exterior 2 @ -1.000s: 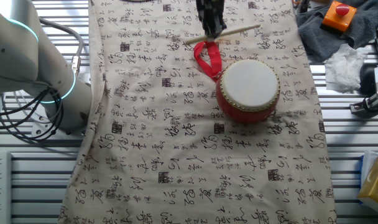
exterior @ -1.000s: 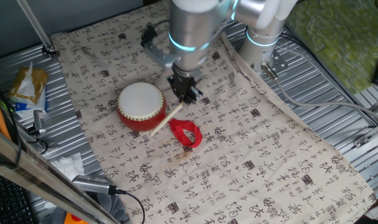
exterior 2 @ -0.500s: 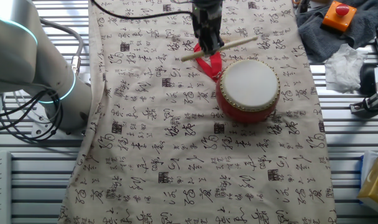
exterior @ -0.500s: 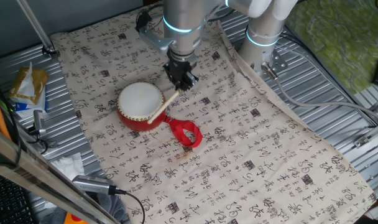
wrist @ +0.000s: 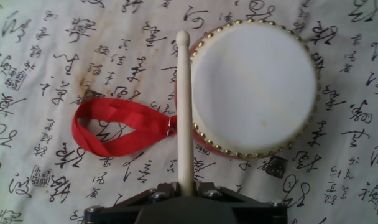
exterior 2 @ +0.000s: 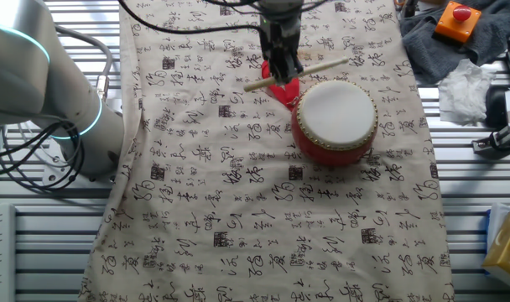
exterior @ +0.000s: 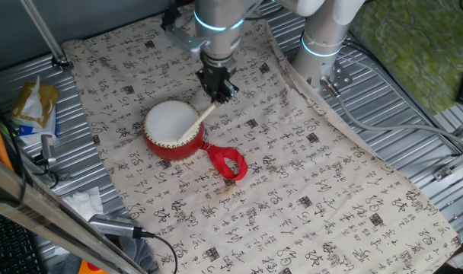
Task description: Play the drum
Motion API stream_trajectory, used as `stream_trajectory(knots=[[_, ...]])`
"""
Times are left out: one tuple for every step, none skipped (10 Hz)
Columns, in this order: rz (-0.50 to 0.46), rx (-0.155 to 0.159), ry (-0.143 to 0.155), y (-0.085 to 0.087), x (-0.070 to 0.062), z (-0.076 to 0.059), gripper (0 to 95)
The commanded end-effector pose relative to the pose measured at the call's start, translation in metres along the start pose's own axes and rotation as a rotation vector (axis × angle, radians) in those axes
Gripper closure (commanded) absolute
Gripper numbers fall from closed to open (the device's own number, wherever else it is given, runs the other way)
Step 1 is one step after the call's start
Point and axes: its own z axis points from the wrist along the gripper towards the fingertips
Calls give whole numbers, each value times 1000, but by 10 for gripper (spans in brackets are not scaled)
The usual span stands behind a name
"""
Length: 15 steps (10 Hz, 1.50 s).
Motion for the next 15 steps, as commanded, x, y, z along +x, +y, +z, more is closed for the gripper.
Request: stream_trajectory(knots=[[-19, -2, -2, -15, -1, 3, 950], [-27, -6, -3, -23, -2, 4, 950], [-37, -6, -3, -30, -3, 4, 950], [-43, -6, -3, -35, -3, 4, 950], [-49, -6, -3, -40, -4, 4, 950], [-63, -6, -4, -46, -3, 6, 950], [-79, -6, -6, -50, -2, 8, 950], [-90, -6, -6, -53, 0, 9, 950], [-97, -5, -6, -54, 1, 10, 950], [-100, -4, -5, -55, 1, 11, 950], [-103, -4, -5, -55, 1, 11, 950], [-102, -4, -2, -55, 1, 11, 950], [-97, -7, 12, -55, 1, 11, 950], [-90, -14, 34, -55, 1, 11, 950], [-81, -20, 80, -55, 1, 11, 950]])
